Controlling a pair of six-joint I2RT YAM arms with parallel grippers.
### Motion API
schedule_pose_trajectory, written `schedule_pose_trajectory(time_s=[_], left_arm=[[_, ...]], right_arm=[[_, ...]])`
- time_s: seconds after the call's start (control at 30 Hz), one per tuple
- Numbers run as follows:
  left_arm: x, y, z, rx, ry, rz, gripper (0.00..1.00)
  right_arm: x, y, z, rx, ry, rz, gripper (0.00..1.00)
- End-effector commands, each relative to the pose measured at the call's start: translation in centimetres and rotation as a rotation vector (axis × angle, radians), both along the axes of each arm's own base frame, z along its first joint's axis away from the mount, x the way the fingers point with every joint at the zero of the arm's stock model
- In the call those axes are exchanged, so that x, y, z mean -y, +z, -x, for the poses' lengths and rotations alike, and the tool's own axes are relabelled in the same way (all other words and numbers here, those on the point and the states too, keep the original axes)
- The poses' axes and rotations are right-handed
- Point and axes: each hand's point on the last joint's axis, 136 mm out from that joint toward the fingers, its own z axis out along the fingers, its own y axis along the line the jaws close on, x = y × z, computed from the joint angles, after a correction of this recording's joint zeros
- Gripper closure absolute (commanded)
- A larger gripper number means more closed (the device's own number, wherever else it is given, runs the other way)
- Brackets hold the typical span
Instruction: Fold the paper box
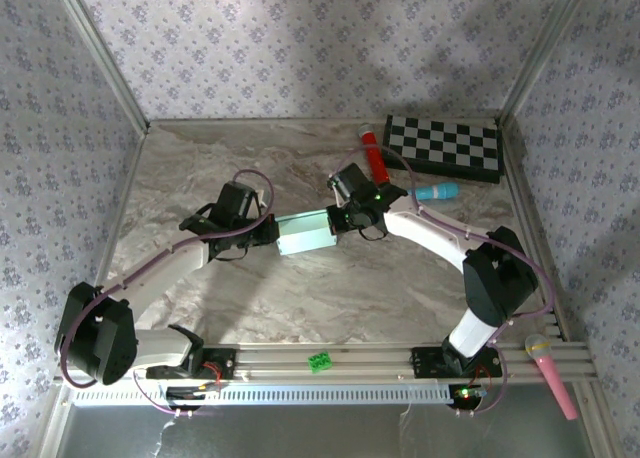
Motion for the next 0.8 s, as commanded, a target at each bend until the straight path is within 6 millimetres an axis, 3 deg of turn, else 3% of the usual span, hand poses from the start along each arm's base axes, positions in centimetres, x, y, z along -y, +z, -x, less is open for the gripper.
schedule_pose_trajectory(time_s=[0.0,0.1,0.17,0.47,0.63,0.77], left_arm=[[-1.4,-4.5,3.9,-0.18,-0.037,-0.094,1.0],[-1.8,-4.7,4.2,-0.184,-0.04,-0.113,1.0],[-1.9,-4.9,4.4,-0.189,-0.045,-0.124,1.0],[-2.0,-5.7,4.7,-0.214,-0.061,-0.158,1.0],[-2.1,-5.5,4.7,-0.207,-0.063,-0.172,1.0],[-2.1,-5.4,4.5,-0.204,-0.069,-0.178,1.0]], right_arm=[[-0.1,-3.1,3.0,-0.117,0.065,0.053,1.0],[-0.1,-3.3,3.1,-0.121,0.068,0.058,1.0],[0.7,-4.6,4.0,-0.151,0.066,0.082,1.0],[0.9,-5.5,4.5,-0.171,0.07,0.101,1.0],[0.8,-3.8,3.8,-0.113,0.06,0.082,1.0],[0.8,-1.6,2.9,-0.038,0.041,0.06,0.86]])
